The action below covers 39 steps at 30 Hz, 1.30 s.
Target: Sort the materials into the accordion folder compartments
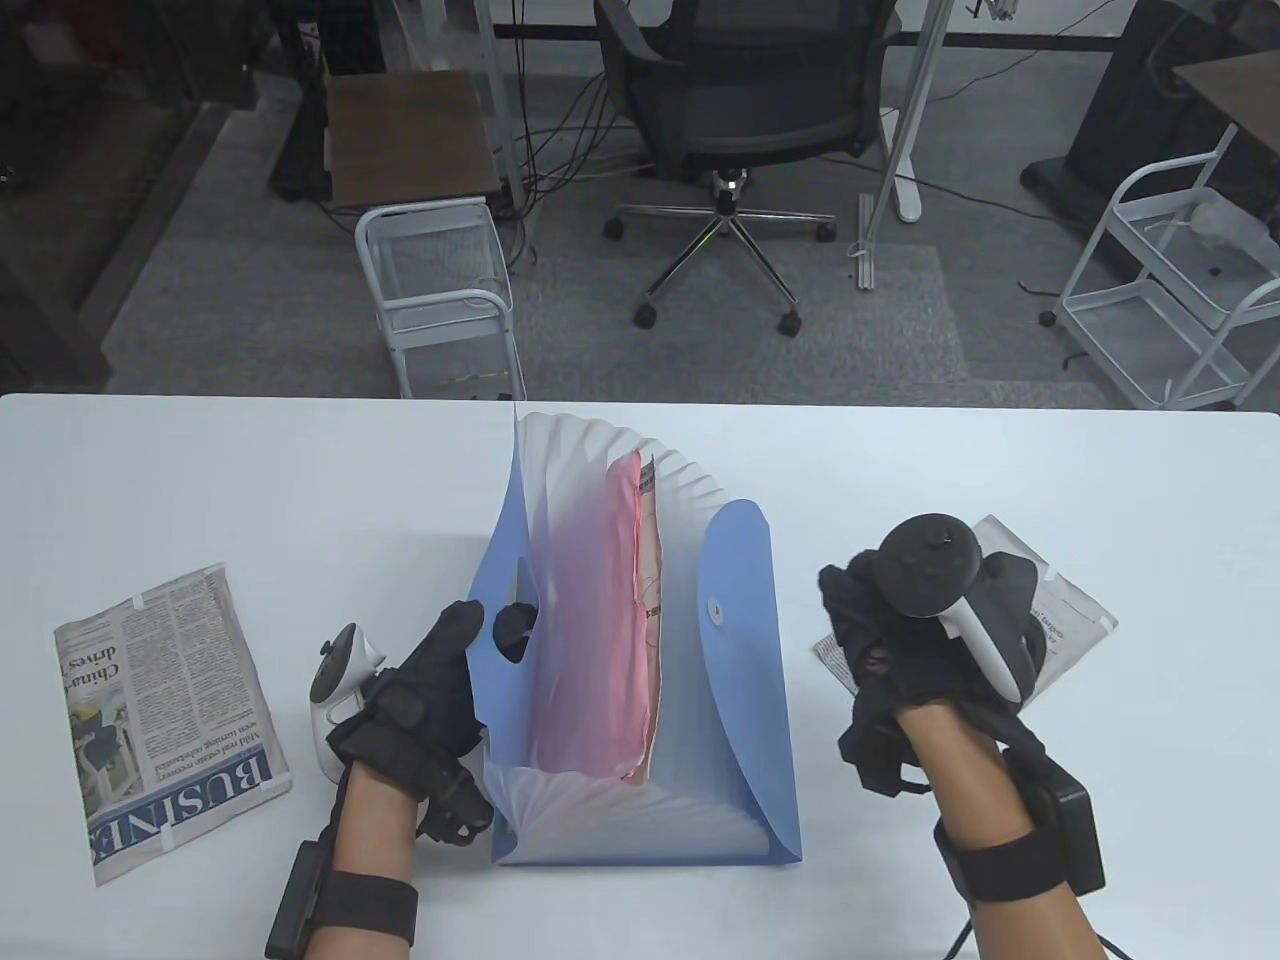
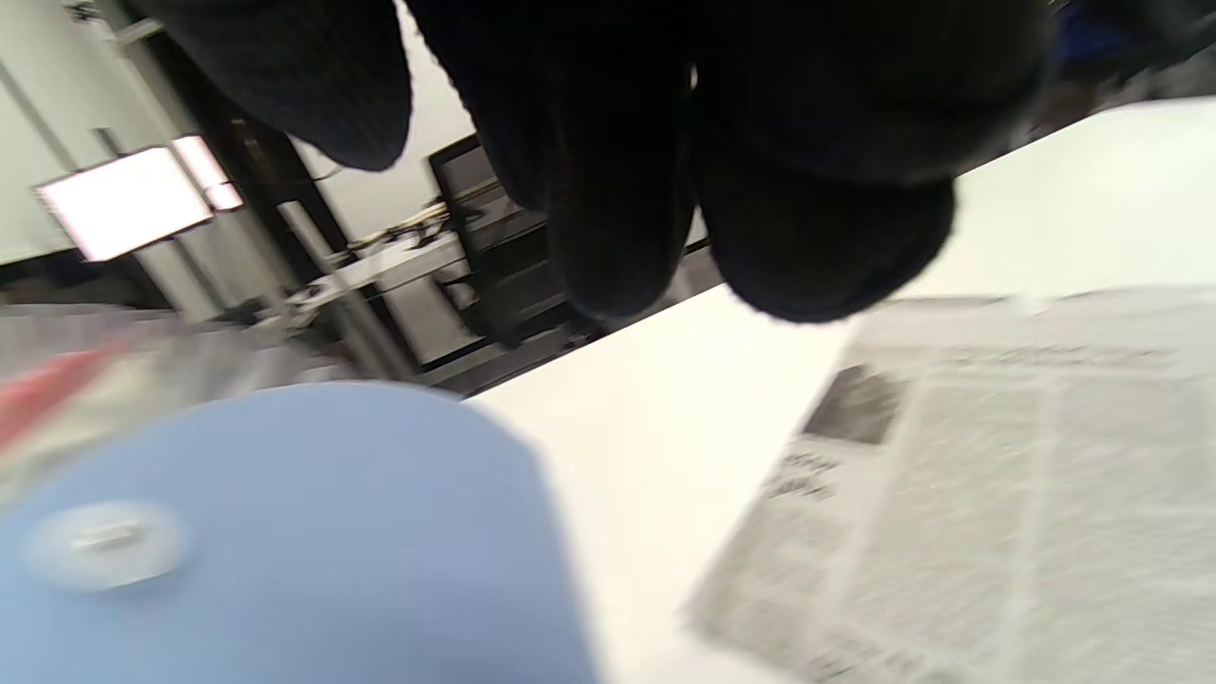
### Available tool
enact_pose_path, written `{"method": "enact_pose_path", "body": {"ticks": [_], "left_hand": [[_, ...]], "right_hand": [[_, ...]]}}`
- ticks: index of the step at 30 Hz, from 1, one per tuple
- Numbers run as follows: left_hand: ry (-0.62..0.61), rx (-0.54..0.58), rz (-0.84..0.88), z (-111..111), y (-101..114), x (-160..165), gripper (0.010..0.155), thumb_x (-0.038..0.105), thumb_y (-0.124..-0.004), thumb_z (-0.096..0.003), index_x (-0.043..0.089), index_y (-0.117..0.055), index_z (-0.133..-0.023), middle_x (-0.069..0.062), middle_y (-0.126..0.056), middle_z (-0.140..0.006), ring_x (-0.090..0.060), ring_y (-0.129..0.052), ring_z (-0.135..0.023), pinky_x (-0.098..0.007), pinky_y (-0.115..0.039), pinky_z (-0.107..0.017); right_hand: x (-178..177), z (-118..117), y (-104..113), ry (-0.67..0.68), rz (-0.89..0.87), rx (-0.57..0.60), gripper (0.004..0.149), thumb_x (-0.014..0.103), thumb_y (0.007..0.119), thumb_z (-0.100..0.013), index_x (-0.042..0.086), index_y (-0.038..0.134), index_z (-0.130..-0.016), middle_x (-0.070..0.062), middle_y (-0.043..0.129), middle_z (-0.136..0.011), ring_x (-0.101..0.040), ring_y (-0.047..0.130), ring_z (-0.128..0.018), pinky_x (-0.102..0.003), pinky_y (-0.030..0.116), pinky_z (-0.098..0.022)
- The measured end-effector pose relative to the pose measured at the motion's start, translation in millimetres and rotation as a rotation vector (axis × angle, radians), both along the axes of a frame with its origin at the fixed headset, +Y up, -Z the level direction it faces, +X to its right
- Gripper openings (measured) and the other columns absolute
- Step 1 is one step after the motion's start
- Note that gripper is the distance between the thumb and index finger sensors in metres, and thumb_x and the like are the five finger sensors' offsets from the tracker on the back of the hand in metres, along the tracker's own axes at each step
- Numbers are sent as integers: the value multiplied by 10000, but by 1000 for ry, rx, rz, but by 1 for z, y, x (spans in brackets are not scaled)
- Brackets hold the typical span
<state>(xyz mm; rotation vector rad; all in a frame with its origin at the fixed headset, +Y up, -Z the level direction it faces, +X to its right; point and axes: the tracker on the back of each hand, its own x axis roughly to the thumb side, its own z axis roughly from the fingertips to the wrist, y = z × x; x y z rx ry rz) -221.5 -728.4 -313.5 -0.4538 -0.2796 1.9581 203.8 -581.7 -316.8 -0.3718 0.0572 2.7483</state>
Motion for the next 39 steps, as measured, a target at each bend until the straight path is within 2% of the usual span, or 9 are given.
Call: {"method": "enact_pose_path", "body": {"ticks": [4, 7, 12, 16, 18, 22, 29, 35, 39], "left_hand": [[-3, 1, -3, -1, 0, 0, 741, 710, -680, -619, 114, -610, -1053, -344, -102, -1224, -659, -87, -1013, -713, -346, -657], [-3, 0, -4, -1, 0, 0, 740, 708, -681, -620, 113, -611, -1053, -343, -103, -1224, -659, -89, -1013, -713, -347, -657], [-6, 1, -8, -2, 0, 0, 741, 709, -678, -620, 111, -612, -1053, -345, -102, -1223, -658, -86, -1013, -712, -345, -657], [-7, 1, -13, -2, 0, 0, 740, 710, -679, -619, 114, -612, -1053, -344, -103, -1223, -657, -86, -1013, -712, -345, -658], [-7, 1, -15, -2, 0, 0, 742, 709, -680, -619, 112, -611, -1054, -345, -103, -1223, -657, -87, -1013, -712, -345, -657], [-10, 1, -20, -3, 0, 1, 742, 709, -679, -619, 112, -611, -1053, -344, -102, -1222, -657, -86, -1012, -711, -345, -658], [-10, 0, -22, -3, -1, 1, 740, 710, -679, -619, 114, -612, -1053, -344, -98, -1222, -654, -84, -1014, -711, -342, -658], [-12, 0, -27, -3, -1, 2, 741, 709, -679, -619, 112, -613, -1053, -347, -95, -1220, -656, -83, -1012, -711, -341, -658], [-12, 2, -30, -4, -1, 2, 741, 710, -679, -618, 113, -613, -1053, -348, -95, -1219, -655, -82, -1012, -711, -341, -658]], "right_hand": [[44, -11, -34, -161, 72, -80, 593, 530, 720, -603, 104, 692, -1014, -199, 902, -819, -483, 953, -553, -413, 883, -354], [77, -16, -67, -276, 96, -207, 657, 562, 699, -599, 75, 649, -1038, -249, 832, -881, -515, 912, -607, -446, 865, -401], [110, -14, -120, -417, 215, -428, 749, 626, 653, -582, 43, 619, -1050, -272, 784, -920, -525, 877, -655, -466, 849, -440], [115, -11, -152, -463, 198, -528, 786, 671, 621, -568, 39, 640, -1035, -261, 771, -930, -515, 878, -652, -455, 843, -447], [109, -12, -154, -472, 262, -483, 799, 682, 632, -558, 27, 644, -1016, -260, 773, -915, -509, 884, -641, -450, 847, -436], [102, -20, -156, -464, 311, -523, 777, 644, 700, -557, 15, 647, -1010, -259, 774, -915, -493, 883, -654, -439, 850, -440], [110, -26, -155, -512, 196, -505, 674, 525, 783, -563, 35, 638, -1002, -208, 810, -867, -430, 922, -612, -388, 870, -397], [121, -24, -159, -553, 177, -466, 493, 425, 787, -583, 82, 722, -931, -103, 895, -714, -347, 984, -498, -319, 887, -296], [125, -22, -160, -545, 173, -434, 460, 426, 787, -585, 108, 732, -912, -83, 908, -679, -329, 999, -466, -304, 894, -278]]}}
